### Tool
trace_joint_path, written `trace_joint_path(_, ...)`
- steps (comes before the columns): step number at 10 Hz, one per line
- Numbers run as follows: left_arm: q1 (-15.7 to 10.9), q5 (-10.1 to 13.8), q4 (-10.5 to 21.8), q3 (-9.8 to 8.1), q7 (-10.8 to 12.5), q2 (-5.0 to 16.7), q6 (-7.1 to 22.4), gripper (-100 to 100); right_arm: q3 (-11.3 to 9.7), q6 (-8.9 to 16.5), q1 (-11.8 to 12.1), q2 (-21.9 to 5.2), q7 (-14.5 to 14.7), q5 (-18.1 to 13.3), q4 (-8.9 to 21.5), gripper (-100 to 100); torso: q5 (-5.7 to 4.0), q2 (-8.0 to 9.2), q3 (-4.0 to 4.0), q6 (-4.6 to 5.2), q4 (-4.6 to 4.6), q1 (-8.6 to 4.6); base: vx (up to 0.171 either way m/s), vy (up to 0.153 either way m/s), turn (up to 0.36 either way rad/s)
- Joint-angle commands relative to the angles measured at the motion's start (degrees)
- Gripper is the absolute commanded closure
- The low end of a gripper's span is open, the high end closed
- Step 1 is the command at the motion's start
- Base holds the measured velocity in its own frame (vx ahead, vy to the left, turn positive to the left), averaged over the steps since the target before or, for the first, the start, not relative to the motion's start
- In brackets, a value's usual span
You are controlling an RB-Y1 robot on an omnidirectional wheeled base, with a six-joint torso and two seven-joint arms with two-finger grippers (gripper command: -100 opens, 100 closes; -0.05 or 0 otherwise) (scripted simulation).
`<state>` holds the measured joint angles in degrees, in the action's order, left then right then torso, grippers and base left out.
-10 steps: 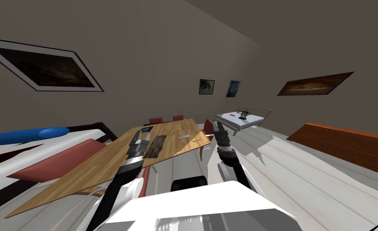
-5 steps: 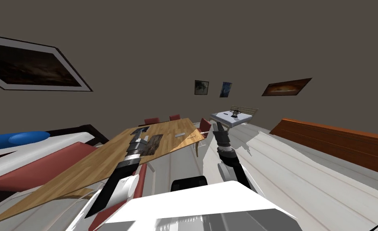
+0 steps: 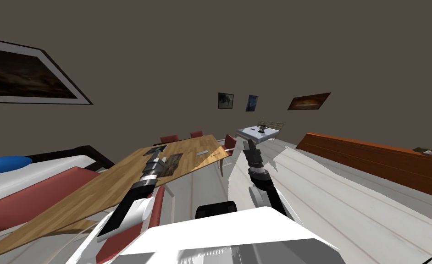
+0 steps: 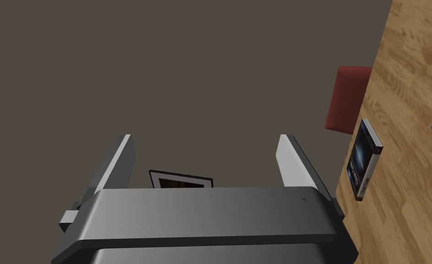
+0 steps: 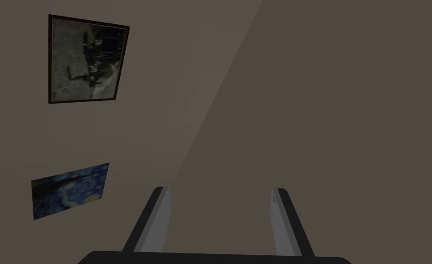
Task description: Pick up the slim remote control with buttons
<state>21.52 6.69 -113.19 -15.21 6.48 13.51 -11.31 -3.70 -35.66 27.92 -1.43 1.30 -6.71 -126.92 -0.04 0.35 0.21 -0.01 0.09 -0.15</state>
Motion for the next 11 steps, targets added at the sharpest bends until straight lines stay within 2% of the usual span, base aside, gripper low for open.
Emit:
trace_joint_path(1,-1.8,0.7,2.4,-1.95,0.0,1.4,2.9,-100,0.0,0.0,0.0,0.0,0.0,0.0,0.0,0,0.0,0.0,0.0,0.0,0.0,0.0,-0.089,-0.065,-0.164)
trace_joint_path(2,-1.8,0.7,2.4,-1.95,0.0,1.4,3.8,-100,0.0,0.0,0.0,0.0,0.0,0.0,0.0,0,0.0,0.01,0.0,0.03,0.0,-0.03,-0.066,-0.051,-0.087)
trace_joint_path(3,-3.3,1.4,4.6,-3.74,0.2,2.6,6.0,-100,0.0,0.0,0.0,0.0,0.0,0.0,0.0,0,0.01,-0.05,-0.03,-0.01,-0.01,0.03,-0.079,-0.06,-0.181)
trace_joint_path(4,-3.3,1.4,4.8,-3.74,0.2,2.6,6.7,-100,0.0,0.0,0.0,0.0,0.0,0.0,0.0,0,0.01,-0.03,-0.02,0.03,-0.01,0.02,-0.066,-0.052,-0.111)
trace_joint_path(5,-4.8,2.0,6.5,-5.57,0.4,3.9,9.1,-100,0.0,0.0,0.0,0.0,0.0,0.0,0.0,0,0.02,-0.06,-0.04,0.0,-0.02,0.04,-0.085,-0.065,-0.186)
trace_joint_path(6,-4.8,2.0,7.4,-5.57,0.4,3.9,9.8,-100,0.0,0.0,0.0,0.0,0.0,0.0,0.0,0,0.0,-0.02,-0.02,0.03,-0.01,0.01,-0.065,-0.054,-0.113)
trace_joint_path(7,-6.4,2.7,9.5,-7.42,0.5,5.1,12.5,-100,0.0,0.0,0.0,0.0,0.0,0.0,0.0,0,0.02,-0.07,-0.04,0.0,-0.02,0.05,-0.059,-0.069,-0.244)
trace_joint_path(8,-6.4,2.7,10.1,-7.42,0.5,5.1,12.9,-100,0.0,0.0,0.0,0.0,0.0,0.0,0.0,0,0.01,-0.09,-0.06,0.04,-0.02,0.0,-0.052,-0.052,-0.093)
trace_joint_path(9,-8.0,3.3,12.6,-9.29,0.8,6.4,15.2,-100,0.0,0.0,0.0,0.0,0.0,0.0,0.0,0,0.02,-0.11,-0.07,-0.02,-0.03,0.06,-0.058,-0.067,-0.223)
trace_joint_path(10,-8.0,3.3,12.8,-9.29,0.8,6.4,16.2,-100,0.0,0.0,0.0,0.0,0.0,0.0,0.0,0,0.01,-0.1,-0.06,0.03,-0.02,0.02,-0.046,-0.05,-0.105)
trace_joint_path(11,-9.7,3.9,15.5,-11.15,1.0,7.5,17.8,-100,0.0,0.0,0.0,0.0,0.0,0.0,0.0,0,0.02,-0.12,-0.07,-0.02,-0.03,0.08,-0.047,-0.055,-0.196)
